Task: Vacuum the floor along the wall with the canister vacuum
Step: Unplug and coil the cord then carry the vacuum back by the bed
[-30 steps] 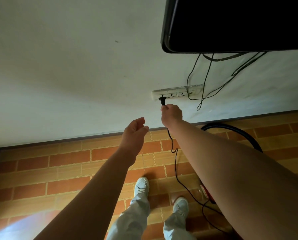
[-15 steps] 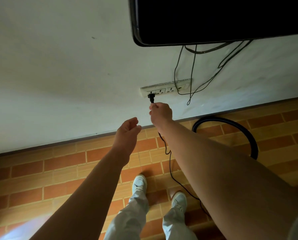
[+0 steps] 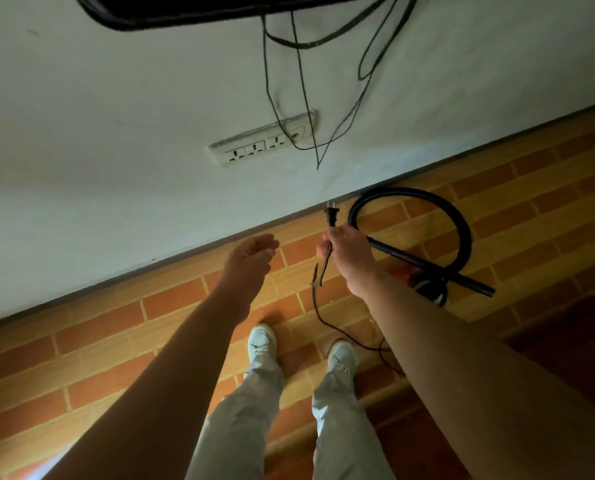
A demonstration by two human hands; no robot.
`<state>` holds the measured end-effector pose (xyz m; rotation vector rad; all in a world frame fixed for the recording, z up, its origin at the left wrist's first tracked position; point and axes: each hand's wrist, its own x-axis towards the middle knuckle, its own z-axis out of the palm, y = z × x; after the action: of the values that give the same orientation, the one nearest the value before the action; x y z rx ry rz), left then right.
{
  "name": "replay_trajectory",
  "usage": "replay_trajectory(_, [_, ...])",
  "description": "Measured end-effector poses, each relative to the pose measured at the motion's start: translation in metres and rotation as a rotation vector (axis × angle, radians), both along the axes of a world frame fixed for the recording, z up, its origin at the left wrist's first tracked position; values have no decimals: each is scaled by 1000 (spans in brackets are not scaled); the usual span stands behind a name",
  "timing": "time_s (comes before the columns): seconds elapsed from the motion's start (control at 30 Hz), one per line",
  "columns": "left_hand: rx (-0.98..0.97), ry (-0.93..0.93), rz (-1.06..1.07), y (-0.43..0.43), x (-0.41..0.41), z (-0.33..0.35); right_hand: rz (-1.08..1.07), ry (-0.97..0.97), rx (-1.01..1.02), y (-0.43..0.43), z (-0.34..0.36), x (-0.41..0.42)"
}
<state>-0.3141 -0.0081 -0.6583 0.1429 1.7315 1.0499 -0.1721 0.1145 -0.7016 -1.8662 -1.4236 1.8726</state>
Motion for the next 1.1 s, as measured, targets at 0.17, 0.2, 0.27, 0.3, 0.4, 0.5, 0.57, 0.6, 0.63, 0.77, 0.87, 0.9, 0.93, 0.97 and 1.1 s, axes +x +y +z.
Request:
replay_trajectory(0.17, [-39,-99,-172,20,68,-15,-322,51,-90,2,-1,95])
replay_trajectory(0.2, [-52,-113,-204,23,82,-18,-363,39,-95,0,-2,112])
replay_trajectory(0.27, [-79,-132,-262,28,108,-25,-433,15,-105,-4,-8,144])
replay_trajectory(0.3, [-94,-136,-282,30,121,-27,-462,13,-116,-7,-13,160])
replay_trajectory(0.4, [-140,-129,-299,31,152,-36,-489,-27,-98,-21,-30,204])
replay_trajectory(0.5, [-190,-106,-290,28,180,-48,-446,-92,-41,-38,-55,241])
replay_trajectory(0.57, [-207,-102,-280,25,195,-64,-437,-119,-53,-49,-79,255])
replay_trajectory(0.6, [-218,-101,-281,24,203,-75,-426,-131,-64,-53,-93,258])
replay_trajectory(0.63, [-232,-101,-276,24,209,-88,-425,-130,-82,-57,-109,261])
replay_trajectory(0.77, [-280,-113,-262,29,229,-157,-516,-66,-188,-72,-176,265])
replay_trajectory(0.87, [-314,-105,-285,38,233,-226,-501,-114,-231,-81,-248,255])
replay_trajectory(0.9, [-321,-88,-293,41,232,-252,-476,-137,-222,-83,-275,251])
replay_trajectory(0.93, [-332,-66,-303,44,231,-277,-456,-153,-212,-86,-303,247])
replay_trajectory(0.97, [-344,-44,-314,47,228,-302,-435,-160,-201,-90,-330,242])
replay_trajectory(1.1, [-377,-28,-357,61,217,-379,-404,-210,-156,-89,-392,216])
